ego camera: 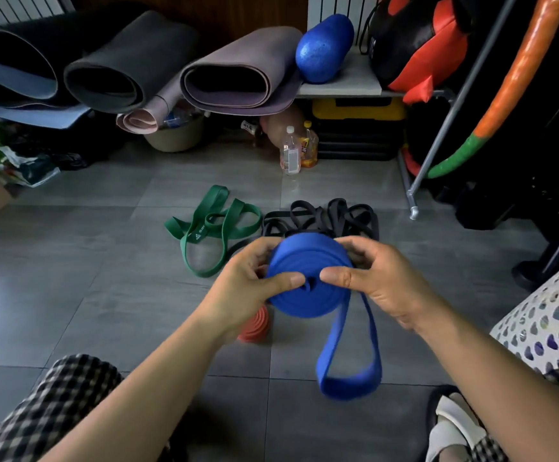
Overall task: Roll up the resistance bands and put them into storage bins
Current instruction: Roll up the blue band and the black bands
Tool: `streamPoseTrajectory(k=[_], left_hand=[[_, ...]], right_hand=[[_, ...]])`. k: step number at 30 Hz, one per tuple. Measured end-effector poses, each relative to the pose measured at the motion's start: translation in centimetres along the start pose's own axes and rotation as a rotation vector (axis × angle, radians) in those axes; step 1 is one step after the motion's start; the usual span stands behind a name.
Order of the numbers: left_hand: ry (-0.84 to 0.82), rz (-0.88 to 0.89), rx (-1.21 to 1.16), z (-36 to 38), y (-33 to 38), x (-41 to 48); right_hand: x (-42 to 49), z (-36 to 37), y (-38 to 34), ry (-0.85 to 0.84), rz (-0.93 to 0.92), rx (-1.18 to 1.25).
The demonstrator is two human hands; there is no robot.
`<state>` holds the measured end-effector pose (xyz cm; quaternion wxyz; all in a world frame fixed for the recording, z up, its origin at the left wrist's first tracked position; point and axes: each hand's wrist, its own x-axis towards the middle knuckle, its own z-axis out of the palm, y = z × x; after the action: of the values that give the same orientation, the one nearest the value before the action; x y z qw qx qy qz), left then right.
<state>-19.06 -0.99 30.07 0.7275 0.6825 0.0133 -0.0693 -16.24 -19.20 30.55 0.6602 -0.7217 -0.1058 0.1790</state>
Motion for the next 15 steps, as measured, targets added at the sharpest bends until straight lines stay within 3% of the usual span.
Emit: streamPoseTrajectory(k=[8,15], left_hand=[[0.133,-0.043,-0.551,1.6,0.2,-0.3],[0.131,-0.058,-0.699,1.7,0.0,0.0]], right_hand=[[0.2,1.8,0.9,0.057,-0.043,0.476],[0.7,2.0,1.5,0.03,-0.019,0.48]])
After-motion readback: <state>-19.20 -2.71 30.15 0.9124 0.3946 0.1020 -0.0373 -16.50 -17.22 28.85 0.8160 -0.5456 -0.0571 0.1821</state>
